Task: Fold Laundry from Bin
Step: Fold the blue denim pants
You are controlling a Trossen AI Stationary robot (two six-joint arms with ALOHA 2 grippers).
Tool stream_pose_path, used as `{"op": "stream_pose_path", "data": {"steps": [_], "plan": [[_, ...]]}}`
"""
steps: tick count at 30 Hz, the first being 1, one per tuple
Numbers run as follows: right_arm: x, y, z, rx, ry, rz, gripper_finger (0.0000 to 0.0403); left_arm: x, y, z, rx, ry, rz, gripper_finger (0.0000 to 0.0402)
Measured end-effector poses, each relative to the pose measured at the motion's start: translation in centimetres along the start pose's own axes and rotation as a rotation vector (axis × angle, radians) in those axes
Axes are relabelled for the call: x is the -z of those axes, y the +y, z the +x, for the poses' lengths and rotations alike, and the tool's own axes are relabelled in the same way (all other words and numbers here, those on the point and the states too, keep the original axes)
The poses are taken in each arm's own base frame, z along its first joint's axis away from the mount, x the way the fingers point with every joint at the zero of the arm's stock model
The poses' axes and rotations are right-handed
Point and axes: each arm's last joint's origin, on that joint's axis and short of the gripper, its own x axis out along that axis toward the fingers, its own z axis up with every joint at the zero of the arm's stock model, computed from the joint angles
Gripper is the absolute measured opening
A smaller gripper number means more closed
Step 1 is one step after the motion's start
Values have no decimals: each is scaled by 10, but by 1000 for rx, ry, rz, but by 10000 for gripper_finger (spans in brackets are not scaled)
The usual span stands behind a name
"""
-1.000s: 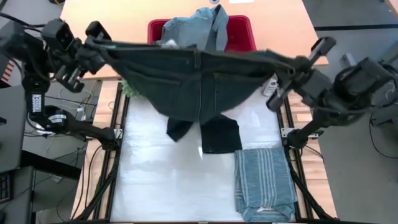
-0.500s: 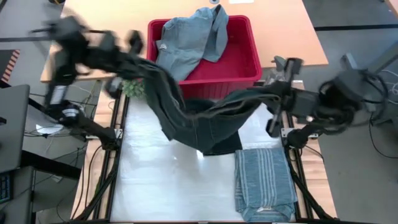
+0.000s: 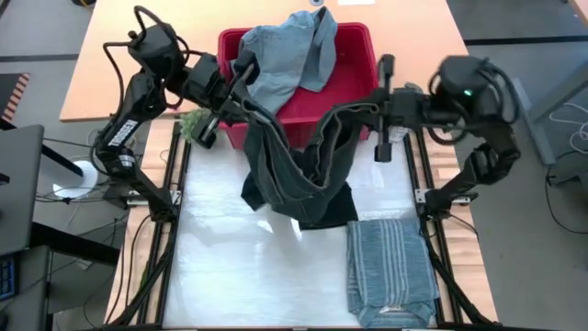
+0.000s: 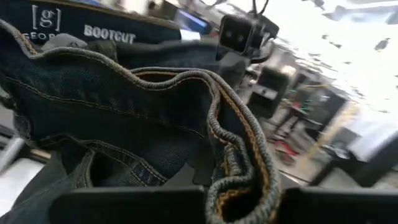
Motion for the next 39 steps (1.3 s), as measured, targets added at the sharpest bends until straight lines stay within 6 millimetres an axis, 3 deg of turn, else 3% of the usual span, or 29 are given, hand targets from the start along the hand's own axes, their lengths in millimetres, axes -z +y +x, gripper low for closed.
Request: {"op": "stream_pose_path", "data": {"steps": [7,12,24,39], "plan": [[19,-10,31,-86,-17,-30,44,6,5,7,1,4,12,7],[31,-16,49,-136,-24,-31,44,26,19,24,11,37,-43,7],[33,-18,51,-193,-59,-56,44,51,40,48,55,28,-61,13],[33,-16,51,-266,-95,-77,44,61,46,50,83,55,28,29]]}}
